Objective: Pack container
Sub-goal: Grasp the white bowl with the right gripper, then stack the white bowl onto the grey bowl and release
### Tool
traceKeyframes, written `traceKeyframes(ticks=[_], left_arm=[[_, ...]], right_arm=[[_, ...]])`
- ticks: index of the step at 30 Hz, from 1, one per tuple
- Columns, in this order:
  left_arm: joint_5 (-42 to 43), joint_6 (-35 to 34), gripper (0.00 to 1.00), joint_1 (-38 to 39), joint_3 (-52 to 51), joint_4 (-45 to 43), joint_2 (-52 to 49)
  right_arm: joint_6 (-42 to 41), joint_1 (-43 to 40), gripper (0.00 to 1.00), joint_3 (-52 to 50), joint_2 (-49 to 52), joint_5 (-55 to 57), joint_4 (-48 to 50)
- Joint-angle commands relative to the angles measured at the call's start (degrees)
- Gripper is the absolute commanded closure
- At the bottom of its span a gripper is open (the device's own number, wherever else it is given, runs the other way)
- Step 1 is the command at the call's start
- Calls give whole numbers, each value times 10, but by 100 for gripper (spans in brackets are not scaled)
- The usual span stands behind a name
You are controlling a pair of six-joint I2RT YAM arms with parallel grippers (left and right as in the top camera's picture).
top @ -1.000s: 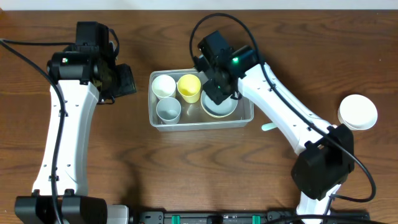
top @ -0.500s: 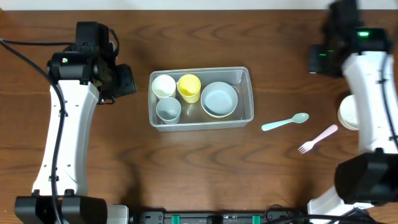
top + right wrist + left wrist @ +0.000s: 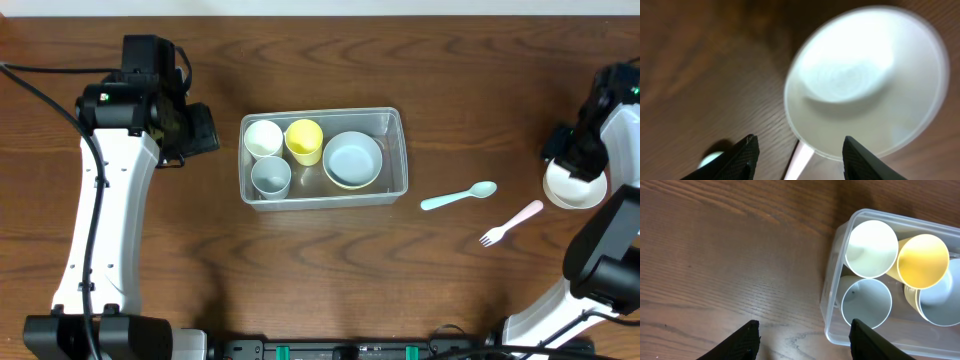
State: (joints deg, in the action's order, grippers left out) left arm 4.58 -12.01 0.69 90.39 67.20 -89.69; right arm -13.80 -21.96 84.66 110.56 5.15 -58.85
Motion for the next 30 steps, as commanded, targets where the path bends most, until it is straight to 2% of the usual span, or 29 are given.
traceKeyframes(ticks=[1, 4, 5, 7, 9, 17, 21, 25, 30], left_arm=[[4, -1, 41, 0, -2, 6, -1], [4, -1, 41, 0, -2, 7, -1], [4, -1, 41, 0, -2, 6, -1], [4, -1, 41, 0, -2, 7, -1], [4, -2, 41, 0, -2, 7, -1], [4, -1, 41, 0, -2, 7, -1], [4, -1, 41, 0, -2, 7, -1], [4, -1, 41, 0, -2, 7, -1], [4, -1, 41, 0, -2, 6, -1]], right_arm=[[6, -12, 46, -31, 11, -7, 21], [6, -12, 56, -48, 20, -7, 33], [6, -12, 63, -49, 25, -7, 33], [6, -12, 85, -49, 29, -7, 34], [6, -12, 97, -49, 29, -7, 36], [8, -8, 99, -36, 14, -30, 41], [44, 14, 99, 2, -28, -80, 31], [102, 72, 99, 47, -92, -132, 16], [190, 210, 99, 65, -161, -144, 12]])
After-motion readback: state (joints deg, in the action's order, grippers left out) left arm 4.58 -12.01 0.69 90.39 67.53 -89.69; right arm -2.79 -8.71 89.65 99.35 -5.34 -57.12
